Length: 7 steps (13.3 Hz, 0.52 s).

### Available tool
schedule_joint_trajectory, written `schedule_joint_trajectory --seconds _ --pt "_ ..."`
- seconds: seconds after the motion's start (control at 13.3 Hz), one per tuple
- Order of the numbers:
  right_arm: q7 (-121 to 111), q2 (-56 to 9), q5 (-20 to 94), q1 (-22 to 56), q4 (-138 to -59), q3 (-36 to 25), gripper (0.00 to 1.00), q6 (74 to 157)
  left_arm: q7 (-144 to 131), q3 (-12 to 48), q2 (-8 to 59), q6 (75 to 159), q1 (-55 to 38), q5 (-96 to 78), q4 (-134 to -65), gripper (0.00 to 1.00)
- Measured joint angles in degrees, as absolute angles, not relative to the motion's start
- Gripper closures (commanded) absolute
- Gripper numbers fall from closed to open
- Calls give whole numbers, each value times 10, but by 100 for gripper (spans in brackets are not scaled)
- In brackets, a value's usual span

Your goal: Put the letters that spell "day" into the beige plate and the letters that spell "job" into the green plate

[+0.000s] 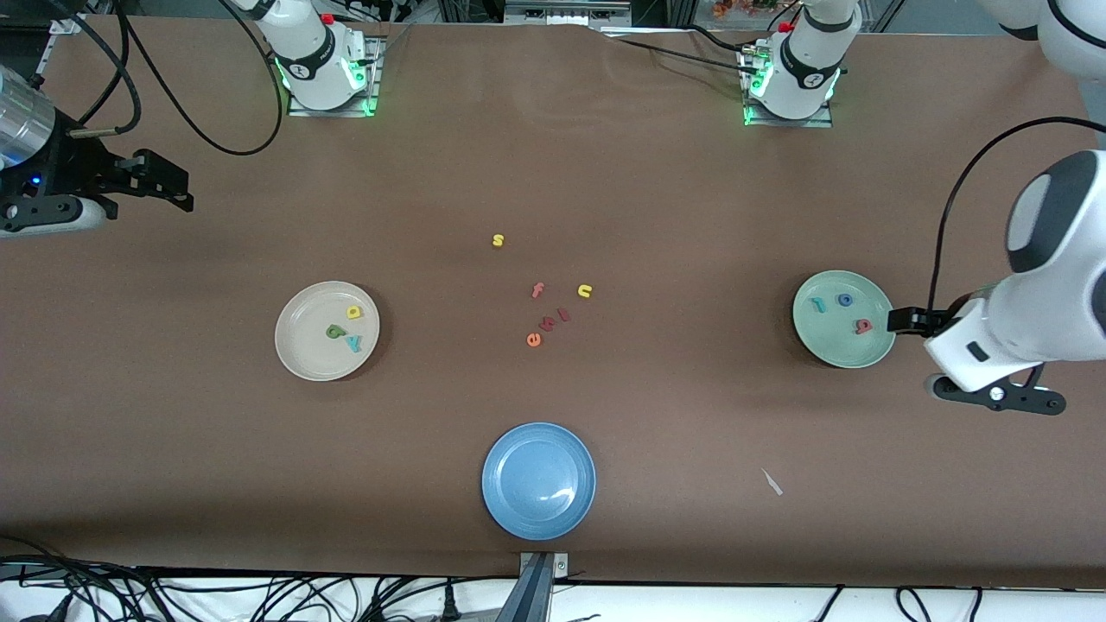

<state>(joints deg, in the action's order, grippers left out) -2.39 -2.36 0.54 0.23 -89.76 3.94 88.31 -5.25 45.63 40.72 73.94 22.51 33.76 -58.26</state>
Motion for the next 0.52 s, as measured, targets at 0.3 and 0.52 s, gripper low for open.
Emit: schedule_joint_trajectory --seconds 0.3,0.52 --pt "-24 -34 3 2 -897 40 0 883 -31 202 379 740 110 94 -538 9" --pt "-25 -36 1 2 -897 40 0 882 -23 44 342 786 31 -19 -561 8"
